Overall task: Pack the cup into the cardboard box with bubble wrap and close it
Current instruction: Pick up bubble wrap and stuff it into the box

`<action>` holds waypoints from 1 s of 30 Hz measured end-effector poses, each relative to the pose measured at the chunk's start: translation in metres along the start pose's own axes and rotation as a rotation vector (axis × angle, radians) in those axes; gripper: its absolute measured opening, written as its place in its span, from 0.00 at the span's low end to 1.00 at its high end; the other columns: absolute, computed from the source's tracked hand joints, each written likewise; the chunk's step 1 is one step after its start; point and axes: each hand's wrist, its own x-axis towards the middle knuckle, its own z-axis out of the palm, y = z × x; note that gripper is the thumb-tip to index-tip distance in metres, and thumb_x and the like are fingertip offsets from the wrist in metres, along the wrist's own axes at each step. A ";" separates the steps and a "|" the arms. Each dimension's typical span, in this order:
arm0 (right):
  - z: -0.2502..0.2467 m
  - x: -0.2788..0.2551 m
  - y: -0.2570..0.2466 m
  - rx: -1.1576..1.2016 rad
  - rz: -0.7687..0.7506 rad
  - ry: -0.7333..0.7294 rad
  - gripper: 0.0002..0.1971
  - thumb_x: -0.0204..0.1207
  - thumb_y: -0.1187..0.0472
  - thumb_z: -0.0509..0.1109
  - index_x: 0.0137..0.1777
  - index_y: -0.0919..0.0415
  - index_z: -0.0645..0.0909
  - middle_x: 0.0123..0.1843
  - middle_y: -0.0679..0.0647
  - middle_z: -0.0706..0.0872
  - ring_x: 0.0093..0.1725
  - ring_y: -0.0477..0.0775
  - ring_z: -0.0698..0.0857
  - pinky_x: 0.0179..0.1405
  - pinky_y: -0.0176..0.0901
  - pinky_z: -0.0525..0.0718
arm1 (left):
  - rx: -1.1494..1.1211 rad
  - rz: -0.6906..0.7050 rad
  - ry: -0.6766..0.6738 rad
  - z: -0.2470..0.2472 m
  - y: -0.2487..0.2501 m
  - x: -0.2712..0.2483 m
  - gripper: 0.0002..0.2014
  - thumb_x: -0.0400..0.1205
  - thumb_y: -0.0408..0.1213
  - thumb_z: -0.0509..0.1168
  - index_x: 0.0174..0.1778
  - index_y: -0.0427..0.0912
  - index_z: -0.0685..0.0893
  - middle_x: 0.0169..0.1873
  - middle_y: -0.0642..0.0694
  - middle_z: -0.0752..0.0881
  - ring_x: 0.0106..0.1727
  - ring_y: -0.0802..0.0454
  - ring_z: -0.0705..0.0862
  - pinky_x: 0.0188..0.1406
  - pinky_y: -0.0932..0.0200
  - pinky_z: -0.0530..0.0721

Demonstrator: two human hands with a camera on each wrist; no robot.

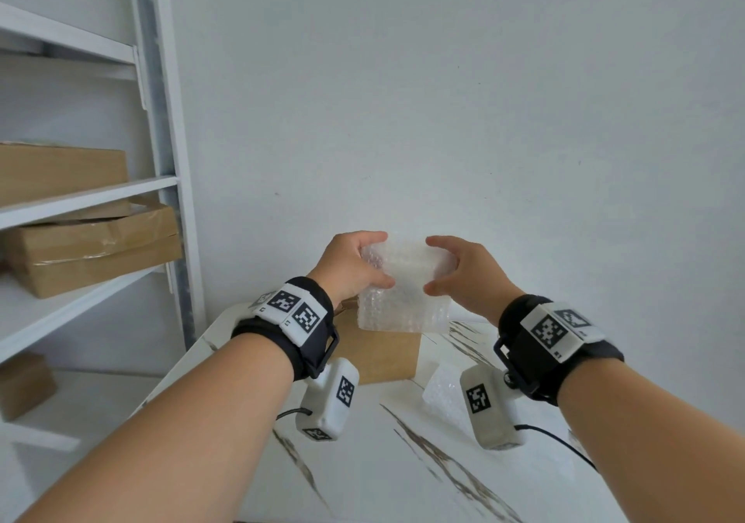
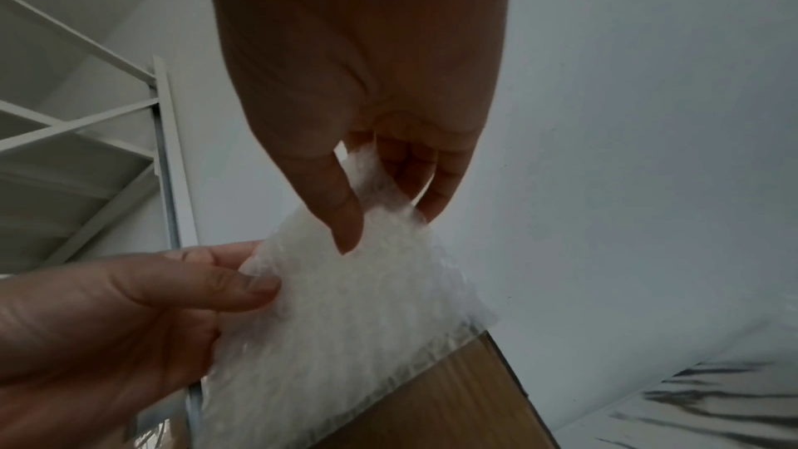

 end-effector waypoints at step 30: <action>0.018 -0.002 -0.017 -0.126 -0.415 0.338 0.13 0.70 0.72 0.73 0.53 0.61 0.89 0.46 0.53 0.84 0.42 0.48 0.80 0.40 0.30 0.75 | -0.034 -0.154 0.144 0.003 -0.002 0.008 0.12 0.69 0.41 0.76 0.41 0.39 0.83 0.35 0.47 0.81 0.38 0.48 0.82 0.35 0.58 0.81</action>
